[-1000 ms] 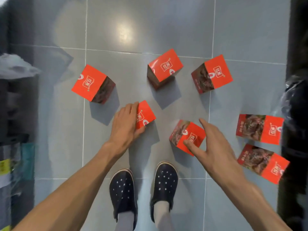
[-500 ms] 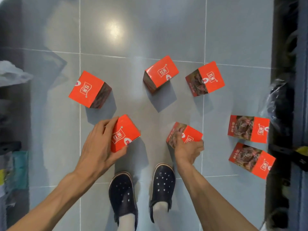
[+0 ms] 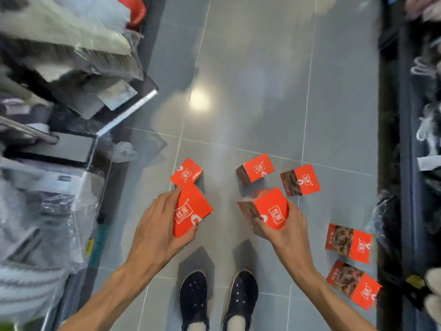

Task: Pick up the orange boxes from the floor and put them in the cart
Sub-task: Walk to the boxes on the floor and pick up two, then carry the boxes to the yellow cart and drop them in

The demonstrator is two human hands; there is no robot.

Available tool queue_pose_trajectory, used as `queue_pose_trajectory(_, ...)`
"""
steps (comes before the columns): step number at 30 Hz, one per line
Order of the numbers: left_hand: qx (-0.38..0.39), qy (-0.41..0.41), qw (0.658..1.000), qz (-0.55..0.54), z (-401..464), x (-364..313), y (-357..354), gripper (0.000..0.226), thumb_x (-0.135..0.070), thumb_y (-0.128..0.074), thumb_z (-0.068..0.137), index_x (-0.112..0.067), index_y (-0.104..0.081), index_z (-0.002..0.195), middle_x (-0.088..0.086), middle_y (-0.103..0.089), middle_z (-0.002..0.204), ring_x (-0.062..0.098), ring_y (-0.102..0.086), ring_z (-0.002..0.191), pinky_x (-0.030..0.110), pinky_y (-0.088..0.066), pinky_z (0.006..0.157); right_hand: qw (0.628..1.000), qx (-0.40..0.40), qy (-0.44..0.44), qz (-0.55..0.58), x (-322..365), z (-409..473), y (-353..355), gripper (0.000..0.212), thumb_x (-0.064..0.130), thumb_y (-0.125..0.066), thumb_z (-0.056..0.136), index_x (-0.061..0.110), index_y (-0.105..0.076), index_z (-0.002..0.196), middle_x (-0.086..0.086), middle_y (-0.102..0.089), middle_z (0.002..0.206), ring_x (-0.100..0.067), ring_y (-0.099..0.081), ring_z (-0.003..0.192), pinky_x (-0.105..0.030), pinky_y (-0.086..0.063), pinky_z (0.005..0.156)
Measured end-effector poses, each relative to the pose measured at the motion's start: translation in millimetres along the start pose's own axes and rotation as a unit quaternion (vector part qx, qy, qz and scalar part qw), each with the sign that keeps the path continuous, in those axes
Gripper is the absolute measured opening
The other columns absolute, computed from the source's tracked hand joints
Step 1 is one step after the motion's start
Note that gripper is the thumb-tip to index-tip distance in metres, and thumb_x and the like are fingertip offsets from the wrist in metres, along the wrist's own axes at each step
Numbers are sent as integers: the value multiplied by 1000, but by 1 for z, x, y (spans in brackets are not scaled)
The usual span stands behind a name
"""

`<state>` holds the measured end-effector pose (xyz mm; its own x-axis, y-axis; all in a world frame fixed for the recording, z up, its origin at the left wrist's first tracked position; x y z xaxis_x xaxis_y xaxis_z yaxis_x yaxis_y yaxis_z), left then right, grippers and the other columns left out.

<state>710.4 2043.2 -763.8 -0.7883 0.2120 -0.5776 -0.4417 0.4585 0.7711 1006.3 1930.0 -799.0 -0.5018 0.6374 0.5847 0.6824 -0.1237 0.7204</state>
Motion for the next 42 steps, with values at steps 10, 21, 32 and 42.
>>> queue_pose_trajectory(10,-174,26,984,24,-118,-122,341,86,-64,-60,80,-18,-36,148,-3,-48,133,17,-49,116,35,-42,94,962,34,270,-26,379,-95,210,79,93,-54,62,35,-53,115,11,-59,96,-16,-55,89,-39,-47,75)
queue_pose_trajectory(21,-357,190,910,95,-346,-190,528,83,-64,-56,82,-20,-33,148,-4,-46,133,19,-50,114,36,-46,91,823,111,538,-146,619,-279,270,101,93,-48,65,22,-47,136,4,-56,112,-19,-50,102,-37,-46,86)
queue_pose_trajectory(32,-481,548,680,84,-666,-250,453,96,-86,-30,79,-20,-35,148,0,-47,135,26,-55,112,44,-48,92,524,313,770,-184,666,-564,179,102,96,-45,61,26,-49,136,3,-59,119,-19,-51,109,-34,-45,92)
queue_pose_trajectory(42,-519,735,432,59,-938,-433,315,102,-83,-36,73,-15,-35,149,4,-51,129,27,-53,115,38,-44,92,212,422,867,-158,518,-901,199,86,85,-59,65,29,-55,129,4,-63,115,-21,-56,108,-34,-44,85)
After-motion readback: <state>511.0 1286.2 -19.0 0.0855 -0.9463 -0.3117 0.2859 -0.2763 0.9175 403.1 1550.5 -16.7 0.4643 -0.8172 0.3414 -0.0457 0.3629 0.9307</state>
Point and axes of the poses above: each hand's wrist, its own z-axis towards the middle knuckle, its own y-axis out of the back of the hand, x = y × z, the point moved 8 cm from there along z, towards the middle knuckle
